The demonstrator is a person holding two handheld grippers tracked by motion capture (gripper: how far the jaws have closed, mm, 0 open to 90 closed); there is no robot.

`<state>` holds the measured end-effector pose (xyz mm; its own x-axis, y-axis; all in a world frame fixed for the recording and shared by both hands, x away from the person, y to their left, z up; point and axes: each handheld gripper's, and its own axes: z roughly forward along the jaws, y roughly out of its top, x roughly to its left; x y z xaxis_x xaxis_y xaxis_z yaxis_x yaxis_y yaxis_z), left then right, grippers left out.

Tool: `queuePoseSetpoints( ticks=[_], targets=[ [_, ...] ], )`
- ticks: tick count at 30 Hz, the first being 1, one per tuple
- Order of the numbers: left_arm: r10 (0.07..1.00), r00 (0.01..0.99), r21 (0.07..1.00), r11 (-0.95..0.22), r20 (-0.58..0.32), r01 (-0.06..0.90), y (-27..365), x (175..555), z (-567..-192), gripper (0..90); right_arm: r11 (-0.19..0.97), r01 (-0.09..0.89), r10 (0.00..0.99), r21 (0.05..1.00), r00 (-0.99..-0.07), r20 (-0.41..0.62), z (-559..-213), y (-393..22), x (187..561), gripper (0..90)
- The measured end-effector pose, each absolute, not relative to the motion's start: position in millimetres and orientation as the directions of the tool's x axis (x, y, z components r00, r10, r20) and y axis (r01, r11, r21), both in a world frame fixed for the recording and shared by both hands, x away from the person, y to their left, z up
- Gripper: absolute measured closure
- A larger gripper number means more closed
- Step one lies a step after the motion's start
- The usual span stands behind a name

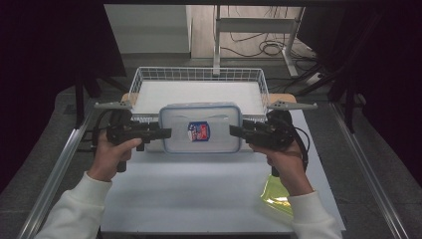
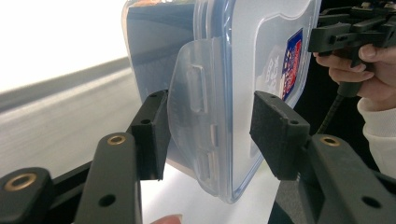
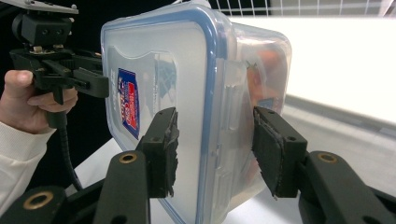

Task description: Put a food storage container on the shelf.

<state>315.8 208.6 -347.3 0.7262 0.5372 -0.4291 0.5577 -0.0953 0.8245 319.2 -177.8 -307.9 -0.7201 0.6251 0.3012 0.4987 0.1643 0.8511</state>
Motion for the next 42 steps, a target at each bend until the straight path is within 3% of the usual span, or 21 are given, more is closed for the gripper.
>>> queuePoseSetpoints(
  ticks=[23, 42],
  targets=[
    [0.567, 0.715, 0.824, -0.107, -0.409, 0.556, 220, 363, -313, 48.9, 0.131, 0.505, 0.609, 0.853, -0.72, 0.333, -284, -168, 371, 51.8],
    [0.593, 0.683, 0.798, -0.11, -0.426, 0.593, 218, 409, -313, 48.9, 0.096, 0.564, 0.595, 0.82, -0.693, 0.407, -297, -169, 427, 51.6]
  ],
)
